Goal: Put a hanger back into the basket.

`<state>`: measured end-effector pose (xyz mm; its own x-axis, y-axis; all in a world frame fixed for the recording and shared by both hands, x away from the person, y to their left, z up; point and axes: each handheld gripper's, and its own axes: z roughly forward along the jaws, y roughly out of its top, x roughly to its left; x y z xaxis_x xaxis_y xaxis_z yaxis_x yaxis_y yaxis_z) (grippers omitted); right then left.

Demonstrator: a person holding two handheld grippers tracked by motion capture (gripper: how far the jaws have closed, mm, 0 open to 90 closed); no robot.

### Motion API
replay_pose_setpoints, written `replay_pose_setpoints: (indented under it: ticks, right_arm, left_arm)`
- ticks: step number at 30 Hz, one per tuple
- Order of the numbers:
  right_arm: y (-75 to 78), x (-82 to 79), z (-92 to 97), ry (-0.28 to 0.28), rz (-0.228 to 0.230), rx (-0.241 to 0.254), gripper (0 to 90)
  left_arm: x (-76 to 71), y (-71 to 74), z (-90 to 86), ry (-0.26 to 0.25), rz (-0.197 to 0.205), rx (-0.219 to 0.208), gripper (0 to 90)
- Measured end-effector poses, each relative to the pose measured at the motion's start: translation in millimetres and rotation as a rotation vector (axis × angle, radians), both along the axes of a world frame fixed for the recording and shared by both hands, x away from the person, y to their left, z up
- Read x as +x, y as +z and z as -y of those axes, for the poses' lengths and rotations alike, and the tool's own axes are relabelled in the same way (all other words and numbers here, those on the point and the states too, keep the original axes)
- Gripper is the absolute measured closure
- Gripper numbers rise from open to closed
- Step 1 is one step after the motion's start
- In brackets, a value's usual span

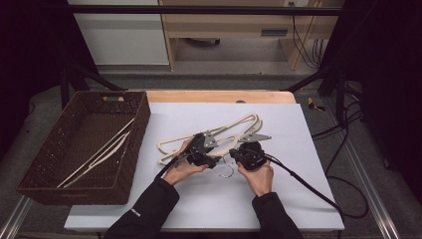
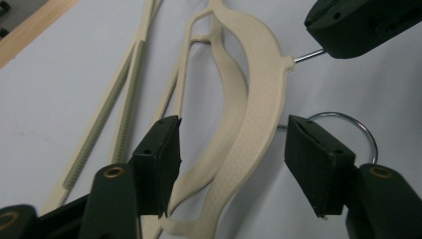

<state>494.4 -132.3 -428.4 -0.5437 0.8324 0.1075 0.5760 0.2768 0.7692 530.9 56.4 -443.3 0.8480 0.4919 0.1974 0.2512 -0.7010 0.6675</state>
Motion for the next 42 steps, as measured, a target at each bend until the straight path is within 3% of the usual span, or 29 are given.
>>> replay_pose_setpoints:
  ticks: [5, 7, 10, 16, 23, 29, 31, 35, 39, 42]
  right_arm:
    - [2.0, -1.0, 0.8, 0.002, -0.002, 0.004, 89.2]
    - [2.0, -1.0, 0.8, 0.001, 0.002, 0.001, 89.3]
    - [3.1, -1.2, 1.2, 0.001, 0.002, 0.003, 89.3]
    - [3.7, -1.9, 0.9, -0.002, 0.005, 0.007, 89.2]
    - [5.9, -2.1, 2.8, 0.014, 0.003, 0.018, 87.5]
    - [27.4, -10.2, 15.6, 0.02, 0.07, 0.092, 76.1]
    - [36.0, -13.1, 23.3, 0.024, 0.124, 0.113, 70.4]
    - [47.5, -20.7, 42.3, 0.008, 0.186, 0.141, 56.7]
    - [46.1, -26.6, 63.4, -0.016, 0.22, 0.191, 46.0]
    - [39.3, -29.3, 74.6, -0.037, 0.211, 0.201, 39.9]
  left_arm:
    - [2.8, -6.7, 2.2, 0.011, 0.007, 0.021, 50.7]
    - [3.8, -7.0, 1.5, -0.001, -0.001, 0.018, 54.4]
    - [1.8, -6.2, 3.4, -0.019, 0.019, 0.032, 60.4]
    - [1.1, -7.3, 7.4, -0.026, 0.016, 0.039, 66.3]
    - [-3.2, -3.7, 7.4, -0.064, 0.046, 0.063, 70.3]
    - [-4.4, 4.7, 3.6, -0.074, 0.059, 0.06, 73.1]
    - [-5.0, 8.3, 1.3, -0.072, 0.063, 0.058, 73.9]
    - [-6.4, 17.2, -3.5, -0.059, 0.092, 0.056, 77.2]
    - [-3.9, 24.6, -9.7, -0.005, 0.097, 0.022, 80.1]
    - [-1.0, 28.8, -16.5, 0.021, 0.103, 0.007, 81.1]
